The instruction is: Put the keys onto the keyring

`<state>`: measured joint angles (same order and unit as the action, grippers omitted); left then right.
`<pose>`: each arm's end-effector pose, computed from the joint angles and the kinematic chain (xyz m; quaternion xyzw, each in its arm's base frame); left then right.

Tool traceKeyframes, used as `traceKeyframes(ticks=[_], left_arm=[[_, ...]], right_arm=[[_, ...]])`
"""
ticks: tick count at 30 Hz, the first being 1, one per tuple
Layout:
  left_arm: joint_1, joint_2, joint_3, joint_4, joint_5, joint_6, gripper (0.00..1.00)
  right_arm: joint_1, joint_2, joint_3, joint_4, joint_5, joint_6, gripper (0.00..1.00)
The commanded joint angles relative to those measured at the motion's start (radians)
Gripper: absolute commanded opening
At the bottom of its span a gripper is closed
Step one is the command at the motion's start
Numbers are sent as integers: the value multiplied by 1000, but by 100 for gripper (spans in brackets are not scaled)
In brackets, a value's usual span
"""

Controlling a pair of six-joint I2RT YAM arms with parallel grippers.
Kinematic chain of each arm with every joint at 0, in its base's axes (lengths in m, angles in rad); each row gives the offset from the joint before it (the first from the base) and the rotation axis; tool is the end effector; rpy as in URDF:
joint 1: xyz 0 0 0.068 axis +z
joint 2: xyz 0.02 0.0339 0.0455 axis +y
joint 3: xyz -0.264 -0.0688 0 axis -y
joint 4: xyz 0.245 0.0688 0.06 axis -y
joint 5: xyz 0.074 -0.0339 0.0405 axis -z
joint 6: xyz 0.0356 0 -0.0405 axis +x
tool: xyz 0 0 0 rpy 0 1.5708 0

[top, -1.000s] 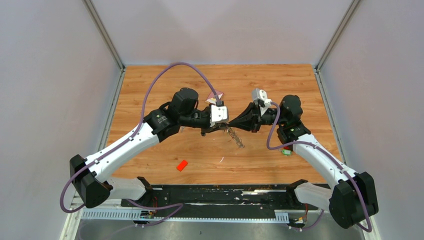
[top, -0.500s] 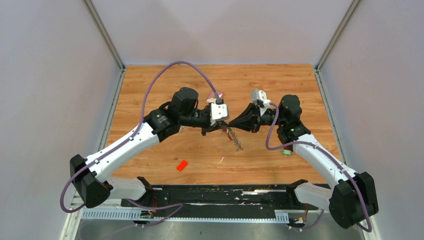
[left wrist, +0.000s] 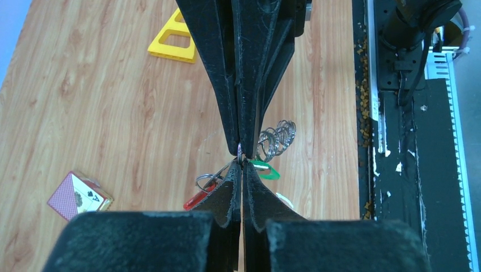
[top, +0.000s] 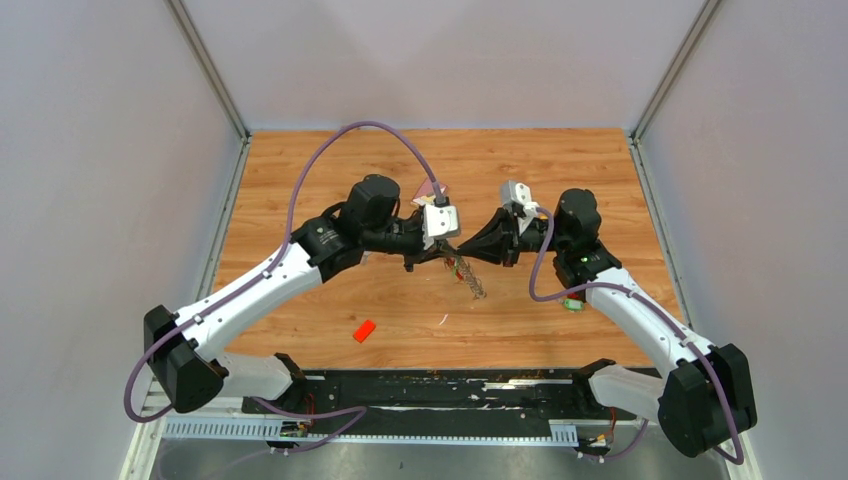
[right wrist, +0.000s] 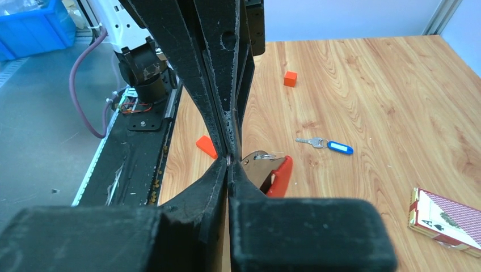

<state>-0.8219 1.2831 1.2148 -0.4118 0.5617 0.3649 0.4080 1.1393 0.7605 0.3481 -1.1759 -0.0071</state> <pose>0.1808 -0.2224 0.3617 0.5785 0.6006 -0.3437 0.4318 0.2137 0.1282 0.3158 -0.5009 0.5049 0.5055 0.4884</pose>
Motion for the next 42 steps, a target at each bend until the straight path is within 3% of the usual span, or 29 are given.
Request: traceKeyframes(ticks=[1,16,28,33,42], left_arm=[[-8,7,71,-31,-24,30,0],[-43,121,322,-406,-223,131,0],[-132,269,614,-730,-474,95,0],[-137,308,673,-801,-469,92,0],[-137,292,674,-788,-330,97,0]], right_arm=[[5,-19,53,-68,34,-106,6],[8,-21,66,-139,48,-185,28],[9,-13,47,-145,53,-232,30],[9,-1,31,-90,32,-194,30],[30,-13,5,12,-6,-123,31]])
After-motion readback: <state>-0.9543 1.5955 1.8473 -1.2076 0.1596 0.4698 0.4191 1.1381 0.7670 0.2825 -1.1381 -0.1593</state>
